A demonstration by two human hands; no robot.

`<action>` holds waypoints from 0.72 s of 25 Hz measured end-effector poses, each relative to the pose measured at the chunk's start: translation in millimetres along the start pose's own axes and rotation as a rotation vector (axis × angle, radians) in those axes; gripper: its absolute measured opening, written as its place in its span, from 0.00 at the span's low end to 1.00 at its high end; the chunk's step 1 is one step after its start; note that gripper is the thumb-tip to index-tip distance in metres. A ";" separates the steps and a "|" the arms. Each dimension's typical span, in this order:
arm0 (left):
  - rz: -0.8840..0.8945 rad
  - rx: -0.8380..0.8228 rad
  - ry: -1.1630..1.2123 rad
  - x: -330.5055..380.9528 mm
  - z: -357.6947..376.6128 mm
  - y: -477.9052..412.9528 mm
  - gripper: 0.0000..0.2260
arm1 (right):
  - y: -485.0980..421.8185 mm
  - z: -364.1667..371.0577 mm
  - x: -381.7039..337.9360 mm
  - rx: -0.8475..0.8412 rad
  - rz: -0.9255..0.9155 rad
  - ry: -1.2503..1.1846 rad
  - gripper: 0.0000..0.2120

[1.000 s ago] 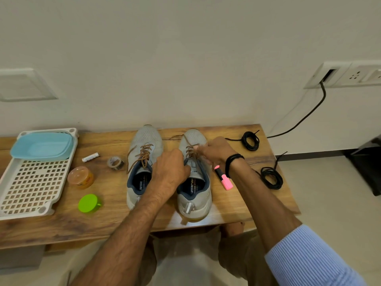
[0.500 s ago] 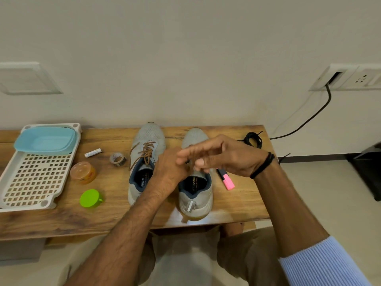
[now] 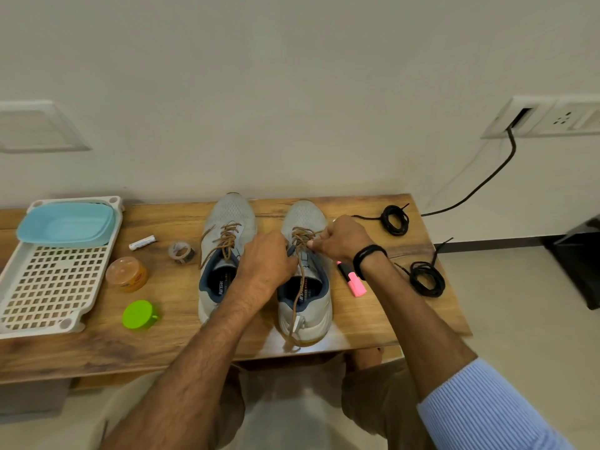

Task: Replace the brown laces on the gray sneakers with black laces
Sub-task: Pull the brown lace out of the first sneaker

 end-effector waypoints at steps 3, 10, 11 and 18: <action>0.015 0.005 0.004 0.1 0.8 0.8 0.05 | -3.1 -0.6 -0.4 -0.077 0.045 -0.142 0.11; -0.018 0.015 -0.011 1.7 3.7 -0.2 0.04 | -4.8 6.9 -0.6 -0.230 0.133 -0.325 0.12; -0.016 0.014 -0.001 1.0 4.0 -0.3 0.04 | -5.8 4.7 -1.4 -0.200 0.080 -0.259 0.13; -0.022 0.021 -0.018 -1.7 7.0 -0.7 0.04 | -0.9 -2.1 9.3 -0.194 0.004 -0.094 0.17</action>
Point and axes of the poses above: each hand's wrist, its own y-axis away from the middle knuckle, its own z-axis out of the palm, x = y × z, the point moved 3 cm from there along -y, towards the middle knuckle, and after that the axes turned 5 degrees about z, right-handed, at the moved point
